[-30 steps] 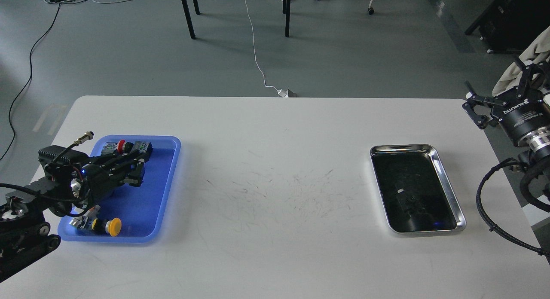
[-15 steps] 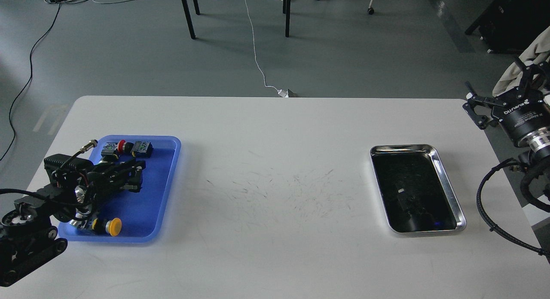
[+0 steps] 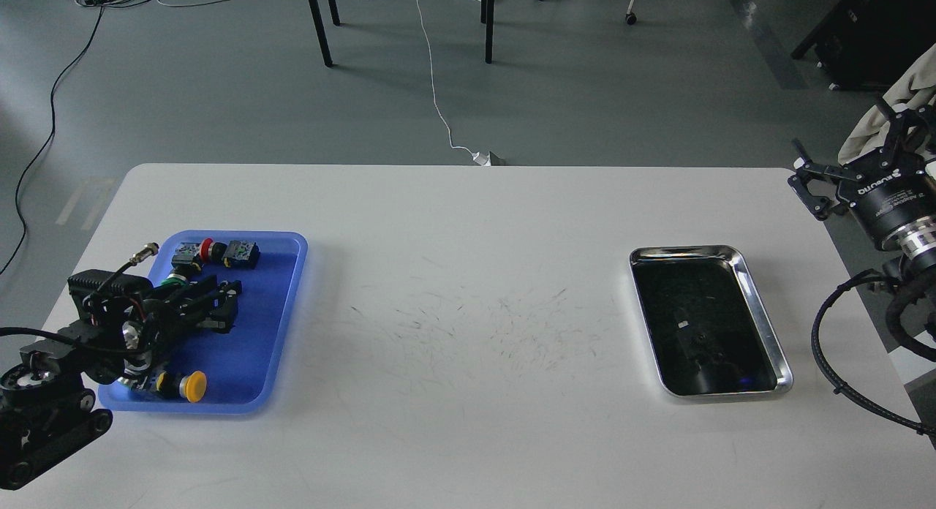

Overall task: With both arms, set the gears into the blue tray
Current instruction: 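Carry the black part with the left gripper into the blue tray, then lift the left gripper away from the blue tray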

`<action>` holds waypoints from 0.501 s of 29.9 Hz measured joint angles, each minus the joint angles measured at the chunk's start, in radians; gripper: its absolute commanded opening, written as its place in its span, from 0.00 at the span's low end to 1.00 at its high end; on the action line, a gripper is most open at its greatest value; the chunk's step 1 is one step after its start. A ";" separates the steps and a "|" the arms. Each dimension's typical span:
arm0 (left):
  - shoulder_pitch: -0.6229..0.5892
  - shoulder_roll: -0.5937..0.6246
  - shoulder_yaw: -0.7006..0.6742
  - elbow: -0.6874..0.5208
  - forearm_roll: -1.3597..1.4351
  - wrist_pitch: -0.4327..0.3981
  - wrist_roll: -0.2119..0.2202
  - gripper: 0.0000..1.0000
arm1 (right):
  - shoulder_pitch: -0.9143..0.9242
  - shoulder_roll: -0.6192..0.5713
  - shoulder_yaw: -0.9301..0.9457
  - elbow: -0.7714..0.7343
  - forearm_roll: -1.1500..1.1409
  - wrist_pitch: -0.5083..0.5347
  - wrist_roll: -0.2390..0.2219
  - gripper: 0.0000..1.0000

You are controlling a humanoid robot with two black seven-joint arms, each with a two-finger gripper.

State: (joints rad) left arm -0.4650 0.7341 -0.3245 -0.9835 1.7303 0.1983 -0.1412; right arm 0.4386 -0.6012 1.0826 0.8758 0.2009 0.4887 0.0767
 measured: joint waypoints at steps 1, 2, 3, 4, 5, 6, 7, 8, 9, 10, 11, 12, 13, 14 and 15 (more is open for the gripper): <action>0.000 0.000 -0.001 0.000 -0.005 0.000 0.000 0.79 | 0.000 0.000 0.000 0.001 0.000 0.000 0.000 0.95; -0.002 -0.001 -0.003 0.000 -0.012 0.000 0.000 0.83 | 0.001 0.000 0.000 0.001 0.000 0.000 0.000 0.95; -0.005 0.000 -0.005 -0.002 -0.022 0.001 0.000 0.86 | 0.002 0.000 0.000 0.002 0.000 0.000 0.000 0.95; -0.009 0.001 -0.007 -0.008 -0.031 0.004 0.000 0.89 | 0.004 0.000 0.000 0.004 0.000 0.000 0.000 0.95; -0.012 0.005 -0.010 -0.013 -0.038 0.007 0.000 0.91 | 0.005 0.000 0.000 0.005 0.000 0.000 0.000 0.95; -0.018 0.010 -0.013 -0.020 -0.043 0.011 0.000 0.93 | 0.006 0.000 0.000 0.006 0.000 0.000 0.000 0.95; -0.026 0.014 -0.015 -0.029 -0.047 0.017 0.000 0.94 | 0.006 -0.001 0.000 0.007 0.000 0.000 0.000 0.95; -0.036 0.020 -0.017 -0.039 -0.049 0.022 0.000 0.95 | 0.007 -0.001 0.000 0.009 0.000 0.000 0.000 0.95; -0.050 0.033 -0.019 -0.052 -0.051 0.027 0.000 0.95 | 0.008 -0.001 0.000 0.011 0.000 0.000 0.000 0.95; -0.065 0.047 -0.023 -0.064 -0.055 0.029 0.000 0.95 | 0.008 -0.002 0.000 0.012 0.000 0.000 0.000 0.95; -0.079 0.060 -0.027 -0.075 -0.062 0.030 0.000 0.96 | 0.009 -0.003 0.000 0.014 0.000 0.000 -0.001 0.95; -0.096 0.071 -0.032 -0.084 -0.075 0.031 0.000 0.96 | 0.011 -0.003 0.000 0.017 0.000 0.000 -0.001 0.95; -0.113 0.077 -0.038 -0.090 -0.095 0.031 0.000 0.96 | 0.012 -0.003 0.000 0.019 0.000 0.000 -0.001 0.95; -0.129 0.079 -0.042 -0.093 -0.122 0.031 0.000 0.96 | 0.014 -0.003 0.000 0.022 0.000 0.000 -0.001 0.95; -0.149 0.081 -0.046 -0.095 -0.158 0.031 0.000 0.96 | 0.016 -0.004 0.000 0.026 -0.001 0.000 -0.002 0.95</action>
State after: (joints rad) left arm -0.6142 0.8150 -0.3704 -1.0783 1.5721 0.2291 -0.1411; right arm 0.4549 -0.6054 1.0830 0.9016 0.1999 0.4887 0.0748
